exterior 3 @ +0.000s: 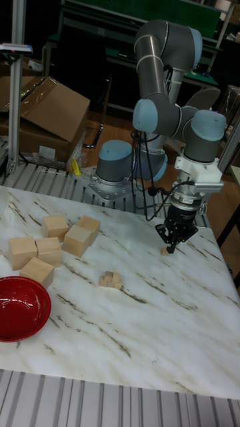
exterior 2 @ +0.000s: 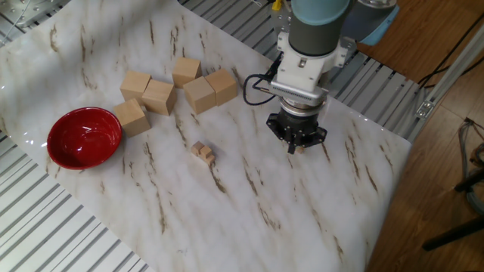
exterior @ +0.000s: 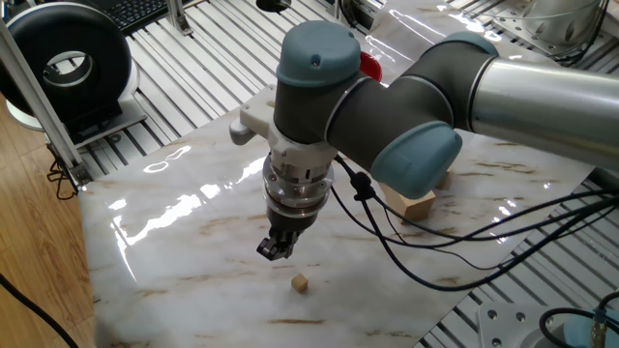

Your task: Stack the blocks into a pyramid shape

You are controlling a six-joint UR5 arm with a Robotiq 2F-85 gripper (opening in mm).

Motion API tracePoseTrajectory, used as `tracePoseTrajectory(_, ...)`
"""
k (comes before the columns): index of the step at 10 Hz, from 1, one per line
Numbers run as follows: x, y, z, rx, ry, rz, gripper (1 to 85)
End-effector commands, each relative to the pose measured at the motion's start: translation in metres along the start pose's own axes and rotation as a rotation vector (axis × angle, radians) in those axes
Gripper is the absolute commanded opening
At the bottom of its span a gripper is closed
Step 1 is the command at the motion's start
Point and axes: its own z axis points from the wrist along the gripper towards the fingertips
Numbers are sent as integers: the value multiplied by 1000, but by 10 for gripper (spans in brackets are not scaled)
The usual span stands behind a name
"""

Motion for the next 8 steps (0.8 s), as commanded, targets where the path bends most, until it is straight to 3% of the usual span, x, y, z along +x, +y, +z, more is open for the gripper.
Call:
tracePoseTrajectory(1, -1, -5, 3, -2, -15, 50, 207)
tracePoseTrajectory(2, 1, -4, 4, -13, -14, 31, 290)
tracePoseTrajectory(4, 4, 3, 5, -35, -19, 34, 377)
tracePoseTrajectory(6, 13, 5, 5, -33, -6, 30, 403)
tracePoseTrajectory(8, 19, 2, 3, -3, -6, 11, 413)
